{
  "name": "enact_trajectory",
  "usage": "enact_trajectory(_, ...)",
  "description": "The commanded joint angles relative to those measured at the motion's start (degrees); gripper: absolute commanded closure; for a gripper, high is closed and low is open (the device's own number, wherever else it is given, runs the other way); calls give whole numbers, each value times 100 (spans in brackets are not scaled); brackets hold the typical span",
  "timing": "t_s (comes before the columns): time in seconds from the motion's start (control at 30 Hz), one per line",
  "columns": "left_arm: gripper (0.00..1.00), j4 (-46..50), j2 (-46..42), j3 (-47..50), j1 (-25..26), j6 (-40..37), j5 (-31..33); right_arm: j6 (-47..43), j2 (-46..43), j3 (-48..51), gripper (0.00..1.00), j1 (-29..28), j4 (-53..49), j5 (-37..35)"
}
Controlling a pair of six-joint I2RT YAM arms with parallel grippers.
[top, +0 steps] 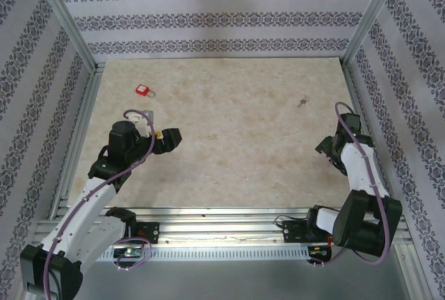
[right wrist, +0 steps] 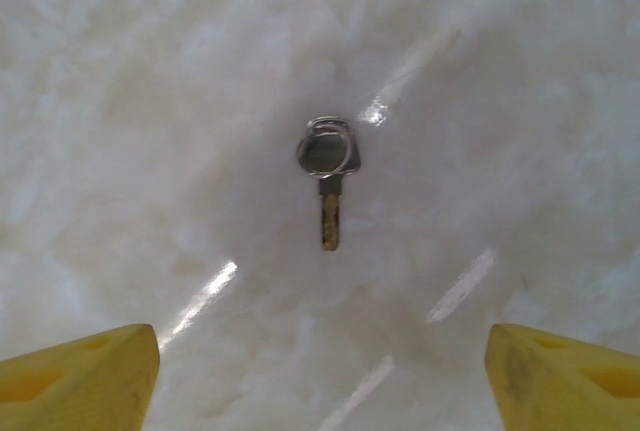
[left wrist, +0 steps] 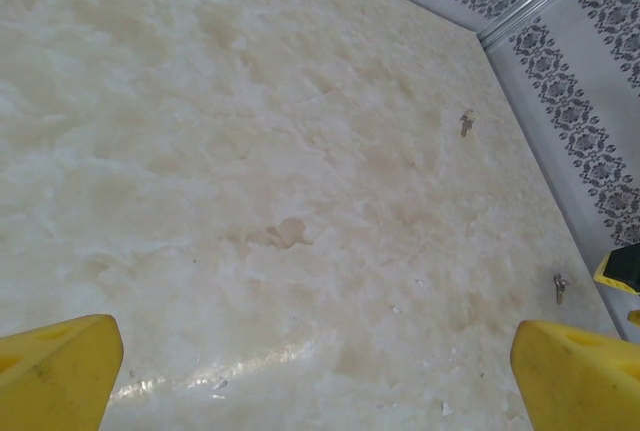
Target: Unlock with the key
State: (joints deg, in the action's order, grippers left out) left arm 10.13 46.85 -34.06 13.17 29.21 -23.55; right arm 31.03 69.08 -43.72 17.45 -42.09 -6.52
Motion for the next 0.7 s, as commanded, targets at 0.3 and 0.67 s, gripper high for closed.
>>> enact_trajectory(0.3,1,446,-148,67,70,52,35,-440,575,22,32,666,111,422)
enact_trajectory(0.67,1,213,63,168,58,3,139,-554,1192,-91,44,1207,895,931)
